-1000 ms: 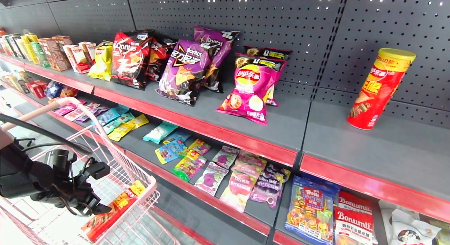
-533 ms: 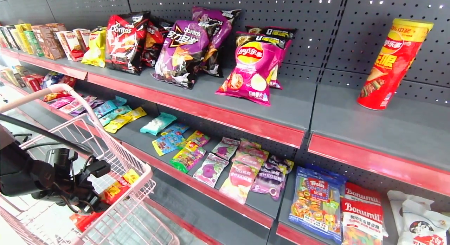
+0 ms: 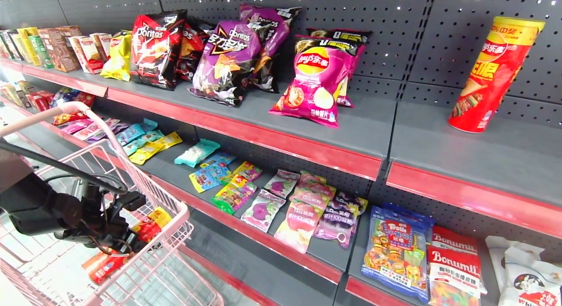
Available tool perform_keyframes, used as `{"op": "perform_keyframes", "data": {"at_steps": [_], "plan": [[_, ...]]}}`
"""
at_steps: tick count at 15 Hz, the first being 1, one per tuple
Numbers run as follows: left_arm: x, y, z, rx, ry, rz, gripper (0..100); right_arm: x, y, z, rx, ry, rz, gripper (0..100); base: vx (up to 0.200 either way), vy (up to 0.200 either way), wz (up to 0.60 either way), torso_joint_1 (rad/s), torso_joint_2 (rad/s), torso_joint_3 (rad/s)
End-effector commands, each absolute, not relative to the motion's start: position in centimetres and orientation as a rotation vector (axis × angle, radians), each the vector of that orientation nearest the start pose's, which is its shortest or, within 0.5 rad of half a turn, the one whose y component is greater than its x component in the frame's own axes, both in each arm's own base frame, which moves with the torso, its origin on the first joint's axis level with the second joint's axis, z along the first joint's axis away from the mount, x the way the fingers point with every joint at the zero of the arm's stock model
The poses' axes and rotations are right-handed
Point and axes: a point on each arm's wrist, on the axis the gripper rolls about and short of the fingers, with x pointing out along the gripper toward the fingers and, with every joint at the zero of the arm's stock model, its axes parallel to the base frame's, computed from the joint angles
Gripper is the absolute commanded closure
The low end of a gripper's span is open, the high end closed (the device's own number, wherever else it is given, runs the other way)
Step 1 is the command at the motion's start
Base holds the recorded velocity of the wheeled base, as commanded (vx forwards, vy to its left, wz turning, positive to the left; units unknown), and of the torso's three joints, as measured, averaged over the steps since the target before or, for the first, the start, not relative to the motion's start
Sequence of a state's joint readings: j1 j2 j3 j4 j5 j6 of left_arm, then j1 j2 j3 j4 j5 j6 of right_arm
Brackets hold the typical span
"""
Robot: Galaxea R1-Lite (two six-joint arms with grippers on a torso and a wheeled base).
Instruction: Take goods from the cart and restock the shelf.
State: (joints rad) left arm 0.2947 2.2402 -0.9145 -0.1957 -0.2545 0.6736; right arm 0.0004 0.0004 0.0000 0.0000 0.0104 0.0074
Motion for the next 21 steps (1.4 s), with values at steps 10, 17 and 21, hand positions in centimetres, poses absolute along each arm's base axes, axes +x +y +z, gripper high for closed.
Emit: {"op": "perform_keyframes", "data": {"at_steps": [10, 17, 21], "plan": [[36.5, 11.1, -0.9, 0.285, 1.084, -0.329, 0, -2.3, 0.0, 7.6, 0.014, -0.001, 0.012, 0, 0.0, 0.0, 0.0, 0.0, 0.0, 0.0], [37.3, 11.0, -2.1, 0.273, 1.109, -0.331, 0, -2.3, 0.0, 7.6, 0.014, -0.001, 0.012, 0, 0.0, 0.0, 0.0, 0.0, 0.0, 0.0], [38.2, 10.6, -2.1, 0.245, 1.105, -0.318, 100, -2.3, 0.0, 7.6, 0.014, -0.001, 0.012, 0, 0.0, 0.0, 0.0, 0.0, 0.0, 0.0]]}}
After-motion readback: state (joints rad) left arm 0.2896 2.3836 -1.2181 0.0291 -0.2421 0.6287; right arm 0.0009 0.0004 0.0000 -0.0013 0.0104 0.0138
